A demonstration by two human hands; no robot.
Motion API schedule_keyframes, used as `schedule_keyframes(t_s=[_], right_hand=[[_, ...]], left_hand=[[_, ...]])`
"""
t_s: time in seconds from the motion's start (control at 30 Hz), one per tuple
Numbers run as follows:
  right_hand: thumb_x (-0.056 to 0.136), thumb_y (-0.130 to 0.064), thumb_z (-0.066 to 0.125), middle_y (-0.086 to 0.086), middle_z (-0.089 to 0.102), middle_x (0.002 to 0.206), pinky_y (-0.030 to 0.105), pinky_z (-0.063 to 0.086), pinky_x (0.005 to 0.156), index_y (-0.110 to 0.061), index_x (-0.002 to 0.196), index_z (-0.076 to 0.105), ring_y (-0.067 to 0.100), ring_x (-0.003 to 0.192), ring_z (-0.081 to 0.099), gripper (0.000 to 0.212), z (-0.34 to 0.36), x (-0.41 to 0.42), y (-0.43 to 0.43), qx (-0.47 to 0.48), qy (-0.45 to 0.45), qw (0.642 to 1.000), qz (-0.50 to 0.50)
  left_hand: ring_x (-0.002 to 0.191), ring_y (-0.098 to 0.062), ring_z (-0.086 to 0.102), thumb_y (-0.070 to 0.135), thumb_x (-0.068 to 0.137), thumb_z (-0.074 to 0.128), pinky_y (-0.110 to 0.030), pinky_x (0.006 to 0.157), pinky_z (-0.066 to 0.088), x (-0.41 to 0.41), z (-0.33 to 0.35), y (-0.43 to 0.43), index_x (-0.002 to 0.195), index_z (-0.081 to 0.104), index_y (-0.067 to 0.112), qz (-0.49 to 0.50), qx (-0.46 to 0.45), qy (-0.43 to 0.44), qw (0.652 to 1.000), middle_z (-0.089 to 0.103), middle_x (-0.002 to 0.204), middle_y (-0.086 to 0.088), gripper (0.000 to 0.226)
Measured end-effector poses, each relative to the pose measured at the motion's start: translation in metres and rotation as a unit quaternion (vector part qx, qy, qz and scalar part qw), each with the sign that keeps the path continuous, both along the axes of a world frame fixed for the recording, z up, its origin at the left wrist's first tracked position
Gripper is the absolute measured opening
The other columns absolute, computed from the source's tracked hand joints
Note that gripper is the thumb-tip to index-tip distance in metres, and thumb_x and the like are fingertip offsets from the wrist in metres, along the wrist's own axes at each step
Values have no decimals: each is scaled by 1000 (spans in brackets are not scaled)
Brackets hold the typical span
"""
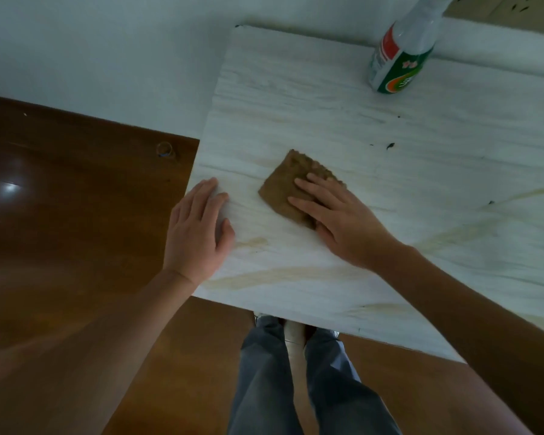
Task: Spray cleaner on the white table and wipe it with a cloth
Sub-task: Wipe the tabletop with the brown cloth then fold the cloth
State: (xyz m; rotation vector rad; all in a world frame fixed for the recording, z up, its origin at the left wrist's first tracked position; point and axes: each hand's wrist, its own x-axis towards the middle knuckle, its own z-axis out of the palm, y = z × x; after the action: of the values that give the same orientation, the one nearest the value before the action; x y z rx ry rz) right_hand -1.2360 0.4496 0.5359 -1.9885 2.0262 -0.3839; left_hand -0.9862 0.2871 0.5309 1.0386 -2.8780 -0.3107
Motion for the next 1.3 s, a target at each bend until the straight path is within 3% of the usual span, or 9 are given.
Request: schedule_keyframes(t_s=[0.1,0.27,0.4,0.53,0.67,0.87,1.0,1.17,1.3], right_hand=[[96,-17,47,3,32,161,46,21,123,-20,148,45,23,151,21,53,2,-45,0,18,23,999,-19],[92,-23,35,7,33,159,51,23,121,-20,148,44,28,149,24,57,3,-103,-14,29,11,980,-195],[88,-14,40,12,36,157,49,21,121,-15,145,48,33,147,27,57,-1,-71,-9,-3,-20,948,-317],[91,-16,40,9,36,158,46,17,124,-17,145,49,28,149,25,55,0,-16,9,6,-28,982,-188],[93,-15,50,4,37,158,43,22,123,-21,144,50,23,149,27,52,2,-52,5,12,16,999,-33],[93,-4,47,6,40,155,45,23,122,-20,142,53,26,147,30,52,4,-120,2,14,7,979,-202],[90,-4,44,12,41,154,51,24,120,-15,141,54,33,146,31,53,2,-104,31,-9,-14,955,-296],[91,-7,48,6,36,158,46,19,123,-18,145,49,26,149,25,55,0,-47,50,0,-19,979,-204],[92,-16,46,4,37,158,42,24,121,-20,145,49,25,147,29,53,1,-90,29,2,19,990,-142]], left_hand=[[150,-31,36,31,99,44,-47,122,33,0,0,-1,138,54,8,-9,-9,10,1000,42,159,-13,47],[150,-30,36,28,98,48,-46,121,33,-1,0,0,137,54,9,-5,-2,15,1000,42,158,-13,45],[152,-29,32,30,99,46,-45,122,29,-1,0,-1,140,52,10,1,8,-6,1000,39,160,-11,46],[153,-30,31,33,98,43,-47,123,29,-1,2,-1,142,51,11,7,20,-19,1000,37,162,-12,49],[150,-34,37,31,98,42,-50,119,35,-1,1,0,137,54,6,-3,7,5,1000,42,158,-15,48],[149,-33,37,29,97,43,-48,120,32,-1,1,-1,136,55,6,-5,8,8,1000,43,157,-16,47],[151,-32,34,32,98,41,-48,121,28,-2,3,-1,141,52,8,5,17,-12,1000,40,159,-14,51],[151,-33,33,32,96,42,-49,121,27,-3,4,1,142,52,7,7,17,-15,1000,40,159,-14,53],[150,-35,35,30,96,43,-49,120,28,-3,1,0,140,53,5,0,10,-3,1000,41,158,-16,51]])
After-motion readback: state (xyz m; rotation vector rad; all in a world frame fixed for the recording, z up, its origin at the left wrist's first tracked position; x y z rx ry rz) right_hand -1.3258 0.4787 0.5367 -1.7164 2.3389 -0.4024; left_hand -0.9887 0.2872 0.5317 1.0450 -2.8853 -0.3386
